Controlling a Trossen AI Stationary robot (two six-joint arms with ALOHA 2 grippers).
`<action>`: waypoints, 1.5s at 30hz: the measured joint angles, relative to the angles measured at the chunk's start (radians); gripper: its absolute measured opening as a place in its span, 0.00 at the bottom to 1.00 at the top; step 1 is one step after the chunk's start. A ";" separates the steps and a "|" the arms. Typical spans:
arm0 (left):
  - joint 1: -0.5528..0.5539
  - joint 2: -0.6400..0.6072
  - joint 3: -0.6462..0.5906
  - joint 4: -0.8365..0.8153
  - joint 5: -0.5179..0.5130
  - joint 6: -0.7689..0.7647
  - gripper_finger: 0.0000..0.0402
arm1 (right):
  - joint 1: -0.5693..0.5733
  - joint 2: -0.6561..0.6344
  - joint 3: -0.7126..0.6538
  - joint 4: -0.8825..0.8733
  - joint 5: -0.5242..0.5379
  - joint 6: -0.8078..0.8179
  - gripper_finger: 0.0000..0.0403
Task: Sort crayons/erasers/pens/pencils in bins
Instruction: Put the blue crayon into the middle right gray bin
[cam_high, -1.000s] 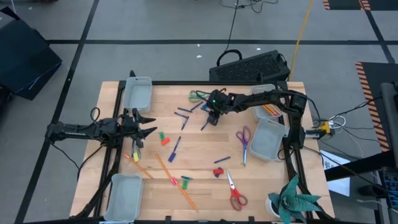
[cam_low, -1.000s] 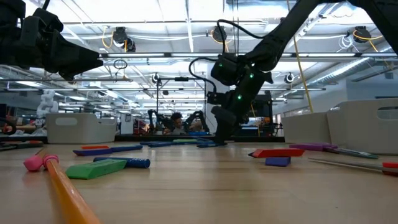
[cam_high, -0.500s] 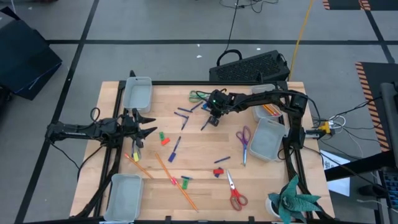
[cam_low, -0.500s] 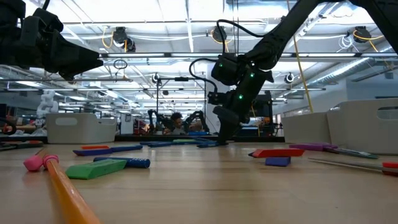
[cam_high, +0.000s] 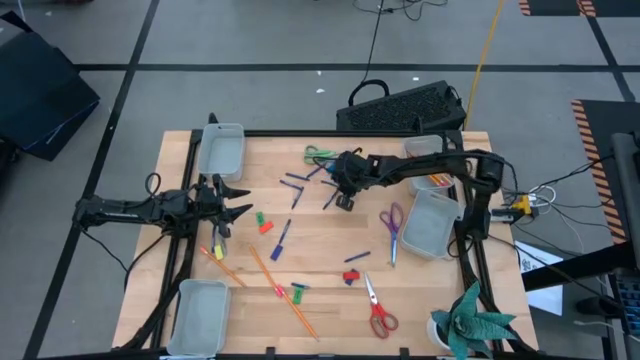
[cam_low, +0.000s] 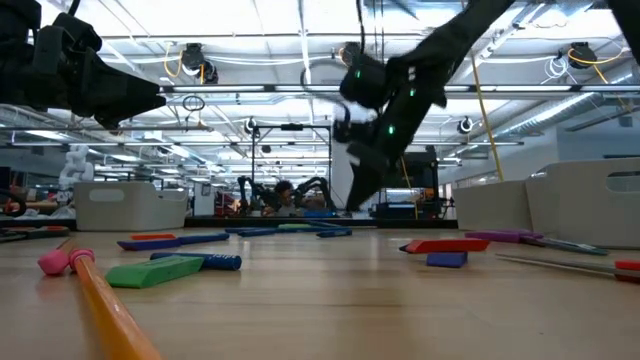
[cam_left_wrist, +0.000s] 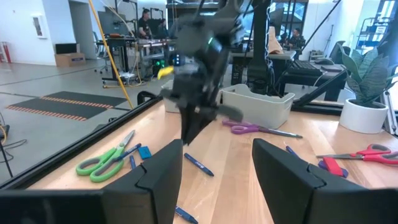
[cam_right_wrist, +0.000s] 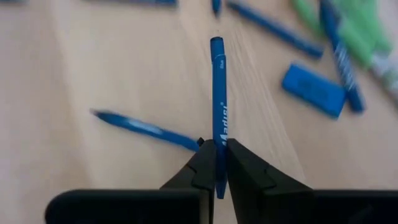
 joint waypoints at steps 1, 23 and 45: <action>0.000 0.000 0.000 0.000 0.000 0.000 0.49 | 0.012 -0.022 0.000 -0.002 0.000 0.004 0.05; 0.000 0.000 0.000 0.000 0.000 0.000 0.49 | 0.387 -0.708 -0.045 -1.036 0.001 1.033 0.05; 0.000 0.000 0.000 0.000 0.000 0.000 0.49 | 0.398 -0.761 -0.310 -1.004 0.033 1.314 0.27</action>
